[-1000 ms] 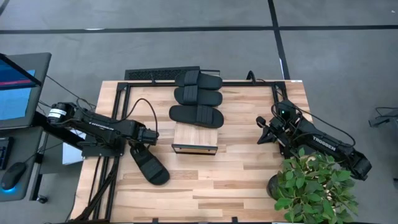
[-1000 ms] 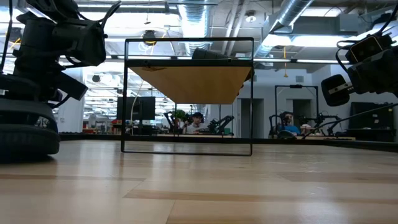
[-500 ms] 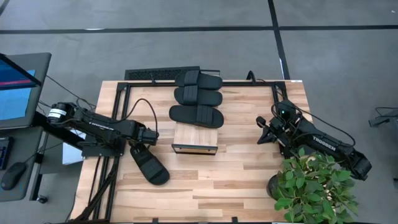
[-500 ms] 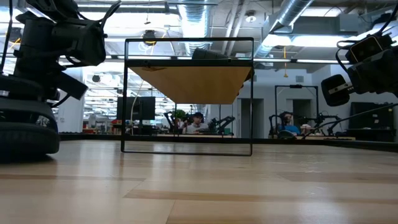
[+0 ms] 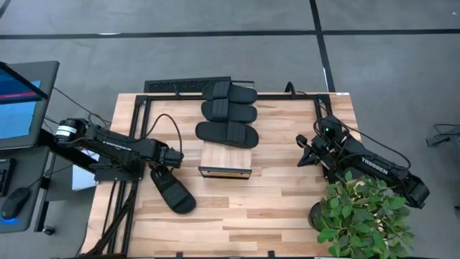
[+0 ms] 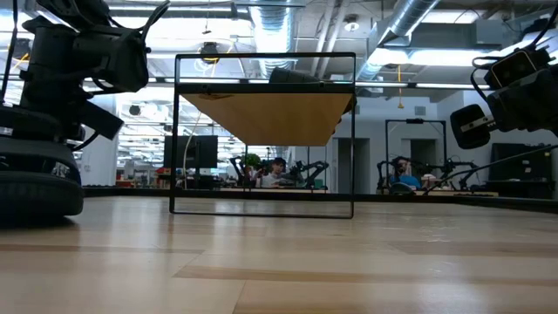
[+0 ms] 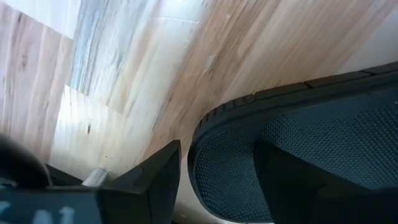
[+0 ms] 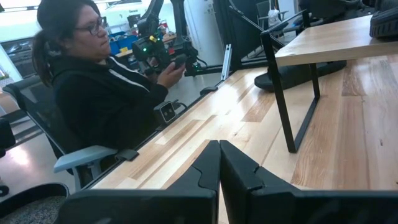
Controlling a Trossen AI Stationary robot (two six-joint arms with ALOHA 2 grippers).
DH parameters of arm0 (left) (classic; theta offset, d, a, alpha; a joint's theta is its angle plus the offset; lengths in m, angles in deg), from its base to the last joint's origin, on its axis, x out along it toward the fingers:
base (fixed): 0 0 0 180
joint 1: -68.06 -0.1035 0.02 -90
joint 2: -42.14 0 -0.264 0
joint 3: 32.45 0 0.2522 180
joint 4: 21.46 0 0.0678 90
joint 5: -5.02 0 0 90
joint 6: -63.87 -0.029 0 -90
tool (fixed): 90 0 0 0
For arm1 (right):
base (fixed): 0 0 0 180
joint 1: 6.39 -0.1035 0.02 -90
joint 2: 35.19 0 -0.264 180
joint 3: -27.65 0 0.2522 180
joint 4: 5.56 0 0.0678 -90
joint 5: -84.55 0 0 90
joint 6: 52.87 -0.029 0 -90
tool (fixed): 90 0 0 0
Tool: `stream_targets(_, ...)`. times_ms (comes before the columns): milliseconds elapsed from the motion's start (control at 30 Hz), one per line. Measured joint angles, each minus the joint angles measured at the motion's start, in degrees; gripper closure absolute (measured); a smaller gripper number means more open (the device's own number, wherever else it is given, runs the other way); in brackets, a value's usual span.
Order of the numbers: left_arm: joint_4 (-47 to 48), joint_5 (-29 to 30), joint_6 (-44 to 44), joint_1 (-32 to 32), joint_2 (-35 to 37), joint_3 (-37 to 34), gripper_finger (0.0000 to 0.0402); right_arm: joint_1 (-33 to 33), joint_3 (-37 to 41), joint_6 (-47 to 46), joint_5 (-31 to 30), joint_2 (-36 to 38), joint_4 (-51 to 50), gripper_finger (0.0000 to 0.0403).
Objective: Pick and place slides into the shelf
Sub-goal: Put the black slide on the shelf
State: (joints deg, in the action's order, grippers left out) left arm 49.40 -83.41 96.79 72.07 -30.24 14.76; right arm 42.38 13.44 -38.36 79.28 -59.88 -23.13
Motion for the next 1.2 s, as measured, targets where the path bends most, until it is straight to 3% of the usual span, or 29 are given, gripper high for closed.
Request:
stream_targets(167,0.0,-1.7,-1.8,0.0,0.0,0.0,0.0244,0.0,0.0,0.0,0.0,0.0,0.0,0.0403)
stream_targets(433,1.4,-2.7,2.8,0.0,0.0,0.0,0.0386,0.0,0.0,0.0,0.0,0.0,0.0,0.0403)
stream_targets(633,1.0,-3.0,-2.1,0.0,0.0,0.0,0.0396,0.0,0.0,0.0,0.0,0.0,0.0,0.0403)
stream_targets(1200,0.5,-2.3,1.1,0.0,0.0,0.0,0.0377,0.0,0.0,0.0,0.0,0.0,0.0,0.0403)
